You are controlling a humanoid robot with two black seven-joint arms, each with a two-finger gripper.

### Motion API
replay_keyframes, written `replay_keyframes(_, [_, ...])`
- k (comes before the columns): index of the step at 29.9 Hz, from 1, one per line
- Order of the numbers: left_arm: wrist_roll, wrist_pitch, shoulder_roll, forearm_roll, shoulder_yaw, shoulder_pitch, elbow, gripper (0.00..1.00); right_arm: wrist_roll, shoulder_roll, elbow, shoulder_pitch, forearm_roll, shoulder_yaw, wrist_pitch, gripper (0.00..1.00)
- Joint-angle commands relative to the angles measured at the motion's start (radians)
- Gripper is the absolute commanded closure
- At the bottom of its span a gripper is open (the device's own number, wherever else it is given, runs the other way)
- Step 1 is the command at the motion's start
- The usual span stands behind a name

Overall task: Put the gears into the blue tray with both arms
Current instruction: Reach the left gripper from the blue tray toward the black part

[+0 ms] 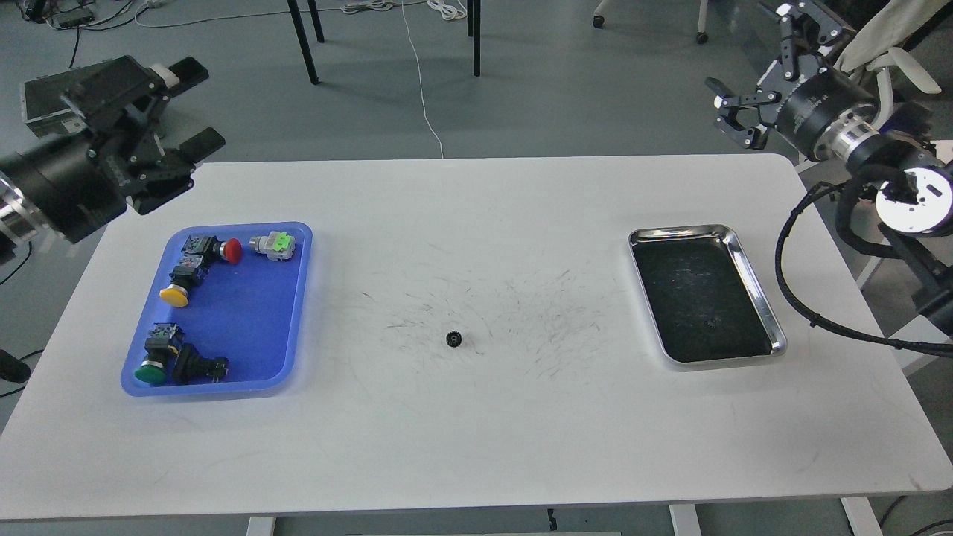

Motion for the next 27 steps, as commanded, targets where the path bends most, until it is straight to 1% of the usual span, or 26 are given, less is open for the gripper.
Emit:
replay_keyframes(1, [0.004, 0.070, -0.088, 0.356, 0.041, 0.001, -0.029, 0.02, 0.003, -0.016, -0.015, -0.085, 0.005, 0.052, 0.011, 0.04])
replay_keyframes(4, [0.019, 0.158, -0.157, 0.625, 0.118, 0.005, -0.023, 0.02, 0.003, -0.015, -0.067, -0.122, 0.005, 0.081, 0.029, 0.04])
replay_keyframes(7, [0.078, 0.263, -0.233, 0.847, 0.211, 0.006, -0.006, 0.02, 0.005, -0.015, -0.116, -0.128, 0.007, 0.084, 0.051, 0.04])
replay_keyframes(9, [0.111, 0.298, -0.275, 0.985, 0.262, 0.006, 0.027, 0.02, 0.006, -0.015, -0.125, -0.130, 0.007, 0.084, 0.051, 0.04])
replay_keyframes(11, [0.120, 0.326, -0.334, 1.137, 0.276, 0.008, 0.067, 0.02, 0.012, -0.013, -0.124, -0.130, 0.007, 0.084, 0.051, 0.04])
replay_keyframes(15, [0.122, 0.344, -0.456, 1.345, 0.278, 0.008, 0.179, 0.02, 0.022, -0.001, -0.124, -0.130, 0.005, 0.084, 0.051, 0.04])
replay_keyframes(21, [0.123, 0.355, -0.603, 1.345, 0.287, 0.008, 0.349, 0.02, 0.023, 0.008, -0.122, -0.131, 0.005, 0.073, 0.051, 0.04])
replay_keyframes(25, [0.123, 0.357, -0.660, 1.345, 0.287, 0.006, 0.441, 0.03, 0.023, 0.013, -0.122, -0.131, 0.004, 0.072, 0.051, 0.04])
replay_keyframes(27, [0.123, 0.357, -0.675, 1.345, 0.288, 0.006, 0.466, 0.03, 0.023, 0.013, -0.124, -0.131, 0.004, 0.070, 0.049, 0.04])
